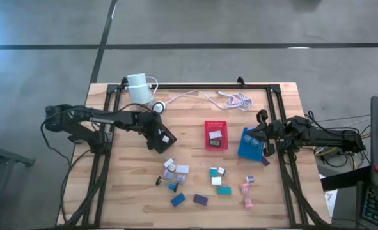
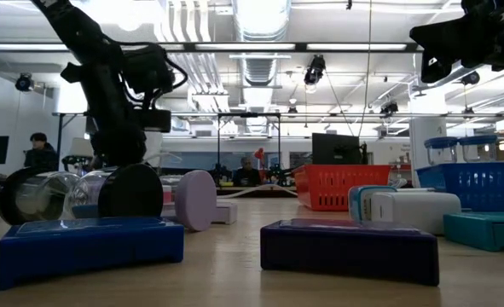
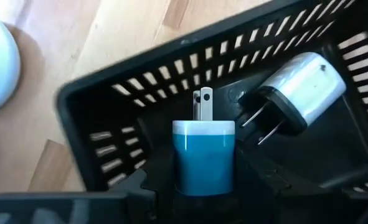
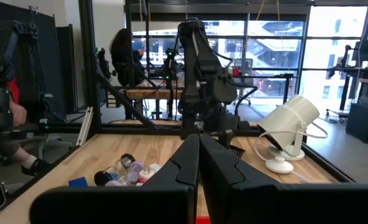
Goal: Pick & Place Office items
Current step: Put the top blue charger adaptor into the black bin, then put the pink hourglass into the blue bin
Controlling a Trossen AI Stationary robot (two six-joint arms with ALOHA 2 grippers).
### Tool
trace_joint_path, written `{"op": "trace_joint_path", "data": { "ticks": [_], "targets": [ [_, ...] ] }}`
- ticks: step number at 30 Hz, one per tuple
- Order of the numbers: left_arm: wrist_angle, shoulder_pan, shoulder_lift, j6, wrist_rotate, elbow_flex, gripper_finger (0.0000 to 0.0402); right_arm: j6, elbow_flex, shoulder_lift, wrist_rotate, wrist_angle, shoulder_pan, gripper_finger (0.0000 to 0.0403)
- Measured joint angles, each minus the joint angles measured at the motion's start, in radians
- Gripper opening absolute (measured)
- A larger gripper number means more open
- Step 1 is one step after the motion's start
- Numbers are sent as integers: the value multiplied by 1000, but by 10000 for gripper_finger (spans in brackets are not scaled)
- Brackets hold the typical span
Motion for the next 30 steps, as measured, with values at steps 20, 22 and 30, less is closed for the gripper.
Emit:
{"op": "trace_joint_path", "data": {
  "ticks": [20,22,30],
  "targets": [
    [-25,1,-125,0,0,1,319,1,0,0,-1,-1,0,8],
    [-25,-1,-175,6,0,1,317,3,0,0,-1,-1,0,8],
    [16,-47,-431,86,23,-7,133,6,0,0,-1,-9,0,8]
  ]
}}
